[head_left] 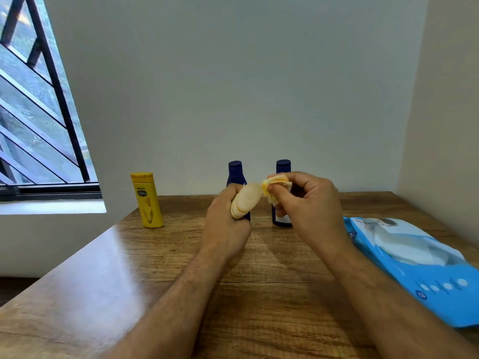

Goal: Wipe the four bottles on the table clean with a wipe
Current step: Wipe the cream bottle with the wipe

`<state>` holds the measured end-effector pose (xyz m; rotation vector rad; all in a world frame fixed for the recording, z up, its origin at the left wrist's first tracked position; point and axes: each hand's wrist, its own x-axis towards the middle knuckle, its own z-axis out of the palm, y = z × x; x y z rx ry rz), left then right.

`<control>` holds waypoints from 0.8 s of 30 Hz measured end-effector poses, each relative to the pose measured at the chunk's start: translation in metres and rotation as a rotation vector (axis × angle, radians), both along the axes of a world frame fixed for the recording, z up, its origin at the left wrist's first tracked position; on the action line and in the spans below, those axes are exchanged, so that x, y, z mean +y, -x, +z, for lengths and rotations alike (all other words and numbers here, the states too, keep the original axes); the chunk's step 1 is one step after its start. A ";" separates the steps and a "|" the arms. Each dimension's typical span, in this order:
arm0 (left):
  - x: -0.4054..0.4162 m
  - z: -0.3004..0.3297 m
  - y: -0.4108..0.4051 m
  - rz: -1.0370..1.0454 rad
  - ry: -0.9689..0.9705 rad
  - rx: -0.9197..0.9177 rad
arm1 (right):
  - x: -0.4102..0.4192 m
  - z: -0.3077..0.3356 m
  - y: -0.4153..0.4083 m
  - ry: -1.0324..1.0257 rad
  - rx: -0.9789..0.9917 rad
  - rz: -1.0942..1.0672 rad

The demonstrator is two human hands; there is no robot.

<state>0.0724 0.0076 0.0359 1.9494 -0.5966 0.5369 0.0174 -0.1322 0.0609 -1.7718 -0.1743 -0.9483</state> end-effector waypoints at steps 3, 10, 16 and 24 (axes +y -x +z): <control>0.000 0.000 -0.003 -0.014 0.041 0.017 | 0.000 0.003 0.003 -0.108 -0.032 0.079; 0.001 -0.002 -0.002 -0.055 0.025 0.016 | 0.005 0.002 0.008 0.014 0.006 0.176; 0.001 -0.001 -0.004 -0.064 0.045 0.016 | 0.004 0.000 0.004 0.022 0.046 0.091; 0.000 0.003 0.011 -0.272 0.269 0.352 | 0.008 -0.001 0.005 -0.061 -0.039 0.105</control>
